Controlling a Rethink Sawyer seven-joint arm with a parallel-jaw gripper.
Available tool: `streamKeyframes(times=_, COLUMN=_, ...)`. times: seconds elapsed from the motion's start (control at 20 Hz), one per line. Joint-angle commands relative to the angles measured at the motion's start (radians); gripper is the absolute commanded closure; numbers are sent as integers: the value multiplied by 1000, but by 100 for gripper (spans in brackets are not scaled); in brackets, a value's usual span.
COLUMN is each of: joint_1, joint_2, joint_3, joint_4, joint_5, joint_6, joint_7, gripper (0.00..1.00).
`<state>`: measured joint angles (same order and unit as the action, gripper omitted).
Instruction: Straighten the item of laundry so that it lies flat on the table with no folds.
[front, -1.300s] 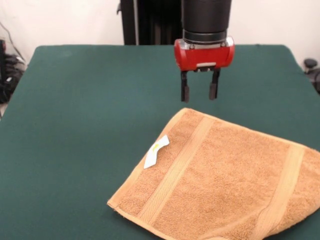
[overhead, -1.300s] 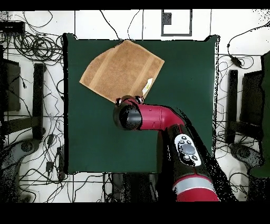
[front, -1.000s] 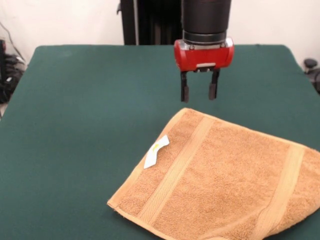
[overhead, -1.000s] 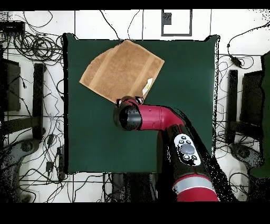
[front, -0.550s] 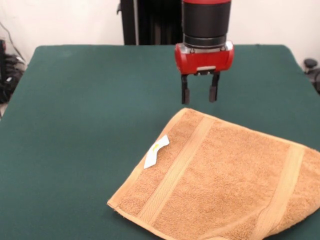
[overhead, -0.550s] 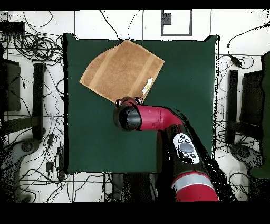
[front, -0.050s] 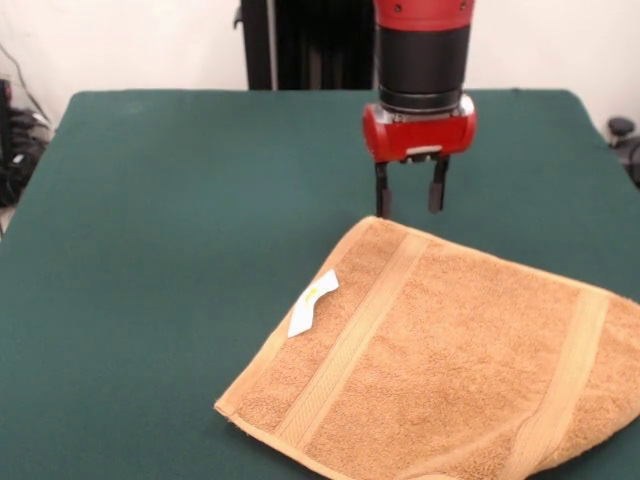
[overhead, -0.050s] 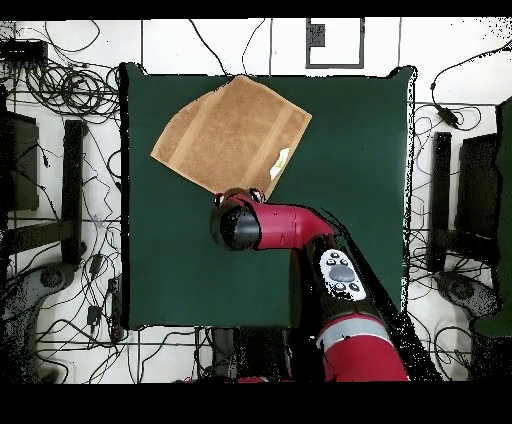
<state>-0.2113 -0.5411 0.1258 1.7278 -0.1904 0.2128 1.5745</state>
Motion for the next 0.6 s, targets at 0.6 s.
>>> streamKeyframes(times=0.6, joint_1=-36, joint_2=134, joint_3=34, joint_4=20, joint_5=-115, joint_6=-67, joint_7=77, gripper=0)
